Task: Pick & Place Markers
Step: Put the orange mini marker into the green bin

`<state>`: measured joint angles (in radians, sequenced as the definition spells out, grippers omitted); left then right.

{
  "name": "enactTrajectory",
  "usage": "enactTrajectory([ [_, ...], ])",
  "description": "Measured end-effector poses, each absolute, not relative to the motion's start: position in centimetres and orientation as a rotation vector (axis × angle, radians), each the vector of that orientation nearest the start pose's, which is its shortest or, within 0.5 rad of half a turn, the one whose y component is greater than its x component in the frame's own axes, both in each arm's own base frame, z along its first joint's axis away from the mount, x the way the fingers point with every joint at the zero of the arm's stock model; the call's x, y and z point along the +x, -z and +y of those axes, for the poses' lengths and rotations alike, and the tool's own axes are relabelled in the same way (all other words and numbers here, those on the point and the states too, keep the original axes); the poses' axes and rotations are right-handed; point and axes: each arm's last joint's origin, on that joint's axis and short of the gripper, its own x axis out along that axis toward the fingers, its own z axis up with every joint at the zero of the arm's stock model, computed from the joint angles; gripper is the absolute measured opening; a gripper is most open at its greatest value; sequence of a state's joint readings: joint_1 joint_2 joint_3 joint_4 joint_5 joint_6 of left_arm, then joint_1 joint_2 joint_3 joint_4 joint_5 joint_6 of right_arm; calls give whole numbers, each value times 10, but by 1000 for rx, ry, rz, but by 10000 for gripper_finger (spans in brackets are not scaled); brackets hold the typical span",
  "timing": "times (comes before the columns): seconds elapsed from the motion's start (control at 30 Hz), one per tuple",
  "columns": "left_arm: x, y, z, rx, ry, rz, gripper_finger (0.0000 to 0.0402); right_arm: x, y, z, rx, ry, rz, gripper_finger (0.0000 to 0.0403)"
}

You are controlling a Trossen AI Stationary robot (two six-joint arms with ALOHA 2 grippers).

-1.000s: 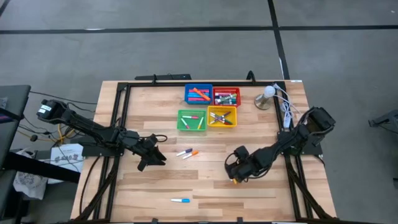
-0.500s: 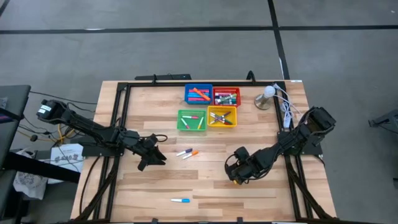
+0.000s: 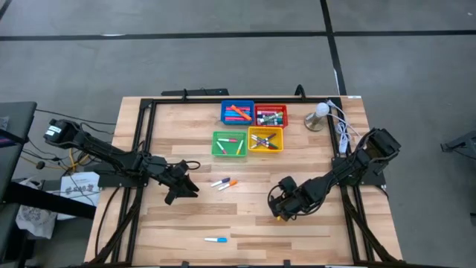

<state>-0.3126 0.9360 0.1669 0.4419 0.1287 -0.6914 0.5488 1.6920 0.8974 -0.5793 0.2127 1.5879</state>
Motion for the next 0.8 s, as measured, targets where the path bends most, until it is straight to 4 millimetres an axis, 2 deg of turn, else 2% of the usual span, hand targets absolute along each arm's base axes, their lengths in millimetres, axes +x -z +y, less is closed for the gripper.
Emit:
enactTrajectory([
  [0.6,163,-158,-57,-644,306,466,145,242,-138,141,805,770,1158,159],
  [0.8,163,-158,-57,-644,306,466,145,236,-130,137,819,772,1148,159],
])
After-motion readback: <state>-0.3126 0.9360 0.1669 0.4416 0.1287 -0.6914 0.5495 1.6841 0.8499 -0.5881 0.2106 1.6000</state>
